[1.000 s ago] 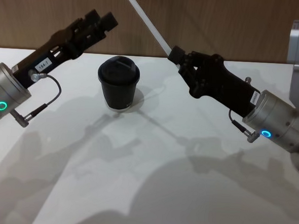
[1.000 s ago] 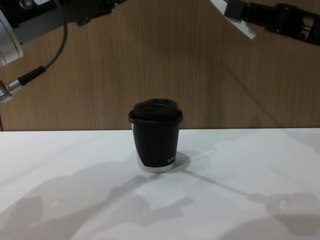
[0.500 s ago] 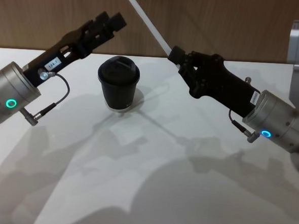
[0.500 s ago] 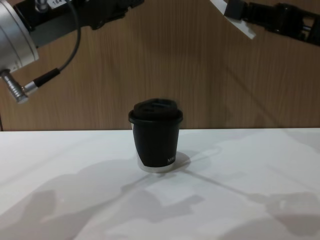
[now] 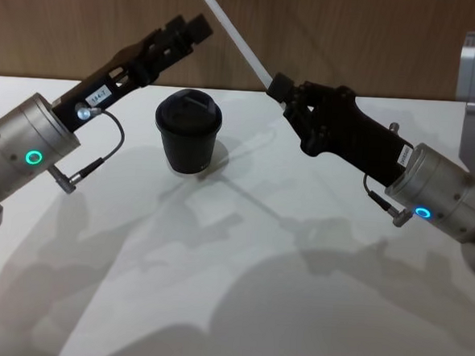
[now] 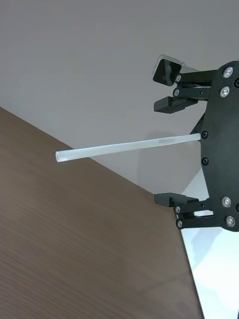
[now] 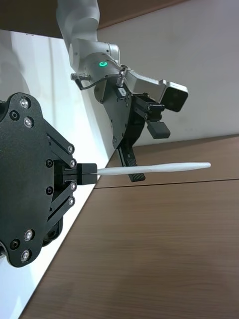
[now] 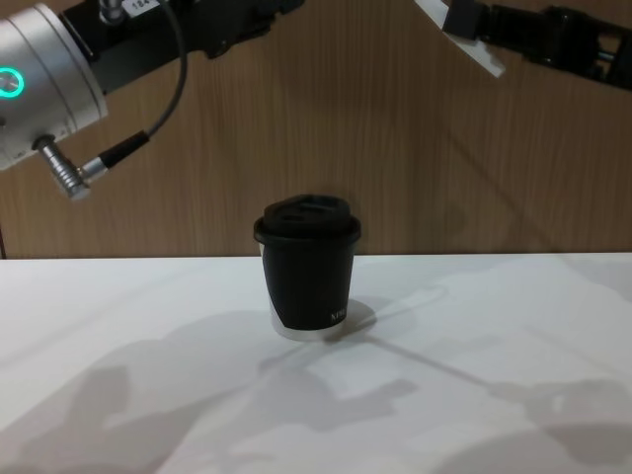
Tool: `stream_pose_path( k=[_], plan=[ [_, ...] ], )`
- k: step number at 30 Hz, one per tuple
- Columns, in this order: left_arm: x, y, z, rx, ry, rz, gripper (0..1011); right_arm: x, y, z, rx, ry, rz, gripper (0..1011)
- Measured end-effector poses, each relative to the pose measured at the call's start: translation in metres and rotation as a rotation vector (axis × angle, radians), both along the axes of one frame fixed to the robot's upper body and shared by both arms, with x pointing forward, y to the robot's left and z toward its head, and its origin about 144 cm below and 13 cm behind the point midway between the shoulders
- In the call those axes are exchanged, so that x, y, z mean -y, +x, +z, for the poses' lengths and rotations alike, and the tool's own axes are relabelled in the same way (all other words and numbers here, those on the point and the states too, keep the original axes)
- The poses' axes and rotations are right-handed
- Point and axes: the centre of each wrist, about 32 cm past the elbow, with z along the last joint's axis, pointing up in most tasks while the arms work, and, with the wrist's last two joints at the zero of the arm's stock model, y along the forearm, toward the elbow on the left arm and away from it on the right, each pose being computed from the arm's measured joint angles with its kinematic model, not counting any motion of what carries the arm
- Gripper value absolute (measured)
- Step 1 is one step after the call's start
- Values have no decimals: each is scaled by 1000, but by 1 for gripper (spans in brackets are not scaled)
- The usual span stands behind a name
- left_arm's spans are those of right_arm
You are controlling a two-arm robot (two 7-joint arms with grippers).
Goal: Pick up the straw with one hand, pass it to the other hand, and insert it into the cup.
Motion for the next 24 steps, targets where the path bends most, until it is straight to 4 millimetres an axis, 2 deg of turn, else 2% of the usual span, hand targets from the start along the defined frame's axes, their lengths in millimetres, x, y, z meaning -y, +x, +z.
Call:
stream_pose_path(
  k=[24],
  plan=[
    [23,17,2,-9,-44,-46,1003,0,0,0,0,0,0,2]
  ],
)
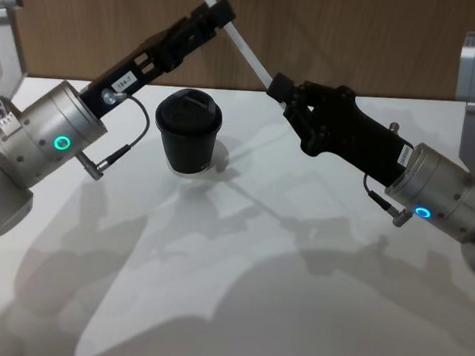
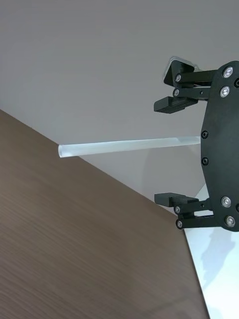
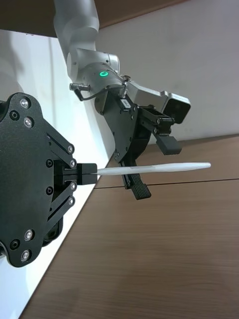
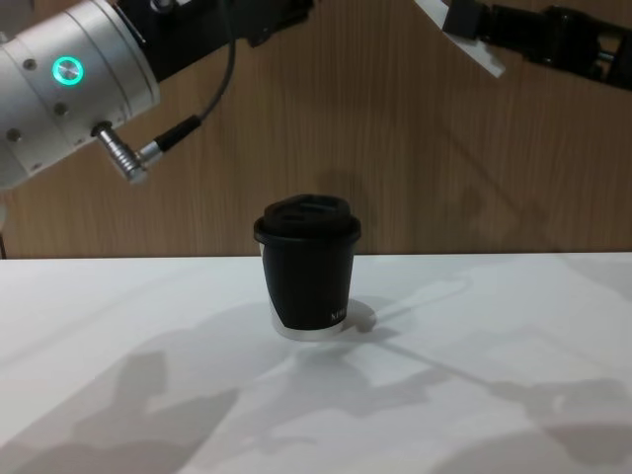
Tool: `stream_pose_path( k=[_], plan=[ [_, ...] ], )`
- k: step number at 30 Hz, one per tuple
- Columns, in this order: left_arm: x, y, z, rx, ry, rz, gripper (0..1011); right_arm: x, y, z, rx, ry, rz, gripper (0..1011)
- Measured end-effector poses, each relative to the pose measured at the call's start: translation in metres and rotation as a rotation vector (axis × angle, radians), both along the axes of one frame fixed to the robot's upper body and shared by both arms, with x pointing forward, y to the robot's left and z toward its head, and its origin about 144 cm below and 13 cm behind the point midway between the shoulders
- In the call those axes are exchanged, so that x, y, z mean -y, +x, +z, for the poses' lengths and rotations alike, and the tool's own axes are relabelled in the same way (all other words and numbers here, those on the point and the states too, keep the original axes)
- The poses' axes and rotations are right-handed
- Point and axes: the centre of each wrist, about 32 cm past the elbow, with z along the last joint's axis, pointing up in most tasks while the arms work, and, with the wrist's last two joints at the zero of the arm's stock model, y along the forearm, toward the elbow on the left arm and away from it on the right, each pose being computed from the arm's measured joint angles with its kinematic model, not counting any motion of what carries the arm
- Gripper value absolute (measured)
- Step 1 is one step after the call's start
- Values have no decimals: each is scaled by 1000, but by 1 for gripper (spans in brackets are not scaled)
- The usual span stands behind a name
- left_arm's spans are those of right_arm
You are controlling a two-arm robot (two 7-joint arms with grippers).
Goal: Pick up the straw with one hand, pass it to the other hand, and insert it into the cup.
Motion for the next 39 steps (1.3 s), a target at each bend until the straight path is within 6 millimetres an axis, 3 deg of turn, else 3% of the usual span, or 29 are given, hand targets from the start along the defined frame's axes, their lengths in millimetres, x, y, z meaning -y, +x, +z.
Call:
stream_pose_path(
  k=[13,30,39],
  plan=[
    [9,8,1,-2,-9,-8,974,0,0,0,0,0,0,2],
    [16,11,3,-2,-23,-4,499,0,0,0,0,0,0,2],
    [18,11,4,1,-26,1,160,0,0,0,0,0,0,2]
  ],
)
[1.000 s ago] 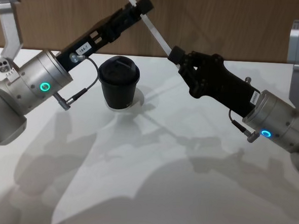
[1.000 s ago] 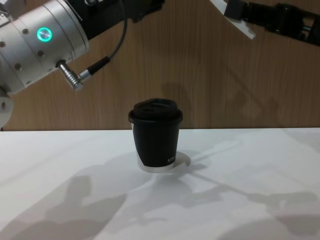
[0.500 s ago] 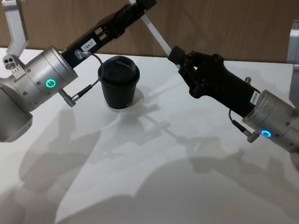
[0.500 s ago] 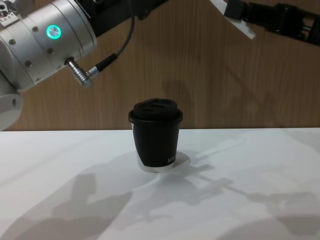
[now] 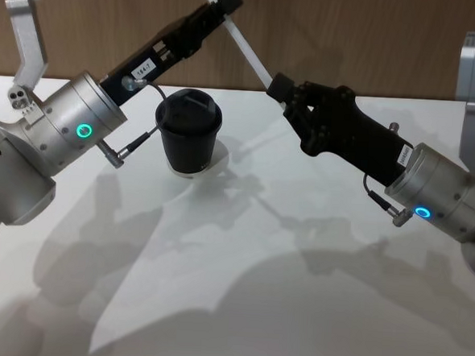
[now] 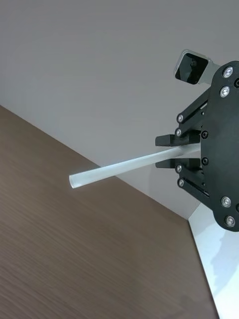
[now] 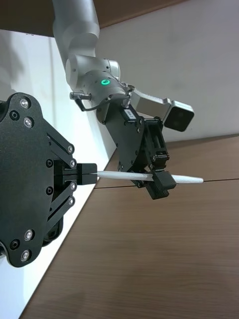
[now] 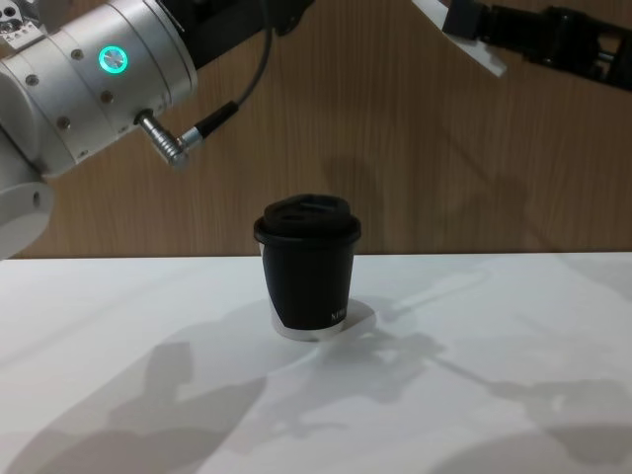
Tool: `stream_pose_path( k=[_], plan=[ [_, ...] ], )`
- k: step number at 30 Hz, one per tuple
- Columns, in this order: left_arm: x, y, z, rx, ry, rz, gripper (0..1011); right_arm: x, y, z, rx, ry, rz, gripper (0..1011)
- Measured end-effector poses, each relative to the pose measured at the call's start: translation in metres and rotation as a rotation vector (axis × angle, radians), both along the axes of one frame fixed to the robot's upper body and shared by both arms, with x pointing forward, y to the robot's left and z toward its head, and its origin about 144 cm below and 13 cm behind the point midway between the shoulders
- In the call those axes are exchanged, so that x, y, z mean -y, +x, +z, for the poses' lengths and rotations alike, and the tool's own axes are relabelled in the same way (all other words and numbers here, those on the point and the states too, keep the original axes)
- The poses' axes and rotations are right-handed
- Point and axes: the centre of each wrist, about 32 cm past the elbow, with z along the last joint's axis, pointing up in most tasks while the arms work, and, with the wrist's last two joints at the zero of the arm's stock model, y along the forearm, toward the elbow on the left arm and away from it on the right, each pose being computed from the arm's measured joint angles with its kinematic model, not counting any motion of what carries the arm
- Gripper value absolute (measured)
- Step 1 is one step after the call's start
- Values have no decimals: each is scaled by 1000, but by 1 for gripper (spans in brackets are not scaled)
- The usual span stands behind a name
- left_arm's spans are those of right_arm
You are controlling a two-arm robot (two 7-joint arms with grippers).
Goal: Pick up the straw with one hand, pass it to the other hand, and insert it into the cup.
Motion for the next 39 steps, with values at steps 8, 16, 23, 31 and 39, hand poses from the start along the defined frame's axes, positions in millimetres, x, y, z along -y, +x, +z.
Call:
stream_pose_path(
  k=[8,16,23,31,39],
  plan=[
    [1,-1,1,11,2,7,51,0,0,0,0,0,0,2],
    [0,-3,2,31,5,18,11,0,0,0,0,0,0,126],
    [0,-4,3,44,10,30,11,0,0,0,0,0,0,321],
    [-3,-5,4,64,39,81,10,0,0,0,0,0,0,606],
    [-11,-3,6,99,98,175,11,0,0,0,0,0,0,800]
  ],
)
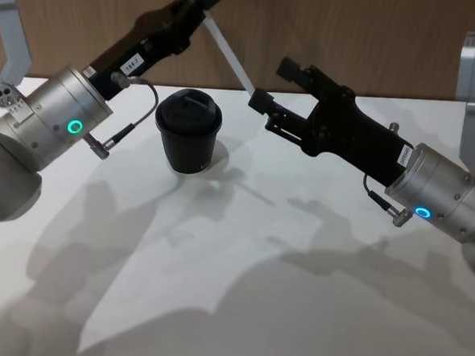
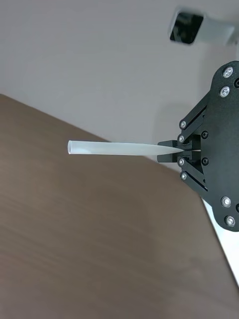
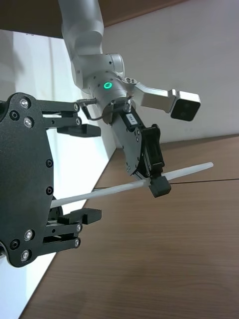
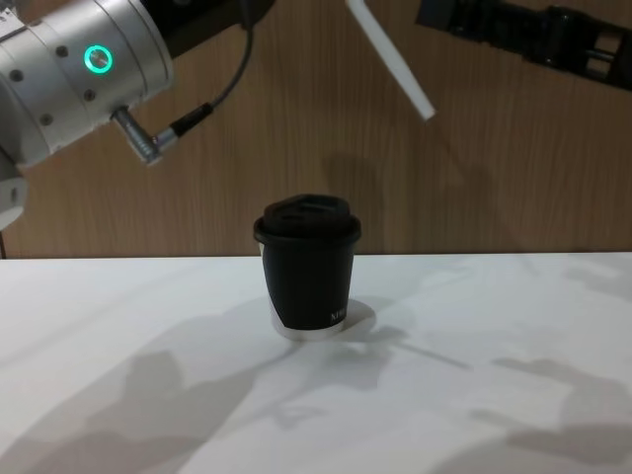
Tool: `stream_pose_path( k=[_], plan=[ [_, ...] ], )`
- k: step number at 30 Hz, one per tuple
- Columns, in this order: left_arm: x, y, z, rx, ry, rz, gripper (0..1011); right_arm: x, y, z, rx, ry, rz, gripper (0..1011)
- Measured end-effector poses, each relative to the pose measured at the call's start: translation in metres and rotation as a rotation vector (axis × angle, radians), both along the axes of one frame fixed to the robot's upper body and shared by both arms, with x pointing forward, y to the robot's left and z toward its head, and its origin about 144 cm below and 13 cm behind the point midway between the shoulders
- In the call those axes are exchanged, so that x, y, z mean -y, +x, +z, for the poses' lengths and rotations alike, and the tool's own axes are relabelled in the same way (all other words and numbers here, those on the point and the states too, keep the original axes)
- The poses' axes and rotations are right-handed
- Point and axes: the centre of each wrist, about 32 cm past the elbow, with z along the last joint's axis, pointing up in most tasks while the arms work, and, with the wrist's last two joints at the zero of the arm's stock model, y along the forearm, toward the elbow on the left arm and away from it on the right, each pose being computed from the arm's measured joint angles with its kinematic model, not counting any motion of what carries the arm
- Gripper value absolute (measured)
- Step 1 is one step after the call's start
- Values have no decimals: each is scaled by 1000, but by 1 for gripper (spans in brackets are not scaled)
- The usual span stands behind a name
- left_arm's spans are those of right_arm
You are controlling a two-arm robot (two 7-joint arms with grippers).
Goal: Pick up the straw with one hand, pass it to the other hand, and insert it into the cup.
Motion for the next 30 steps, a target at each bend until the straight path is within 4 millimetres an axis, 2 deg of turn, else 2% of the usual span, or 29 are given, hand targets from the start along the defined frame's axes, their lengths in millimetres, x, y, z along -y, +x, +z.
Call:
stream_pose_path(
  k=[4,7,30],
  plan=[
    [-5,3,1,18,32,48,10,0,0,0,0,0,0,940],
    [-8,5,2,28,49,71,11,0,0,0,0,0,0,998],
    [-26,8,15,108,245,198,11,0,0,0,0,0,0,1001]
  ],
)
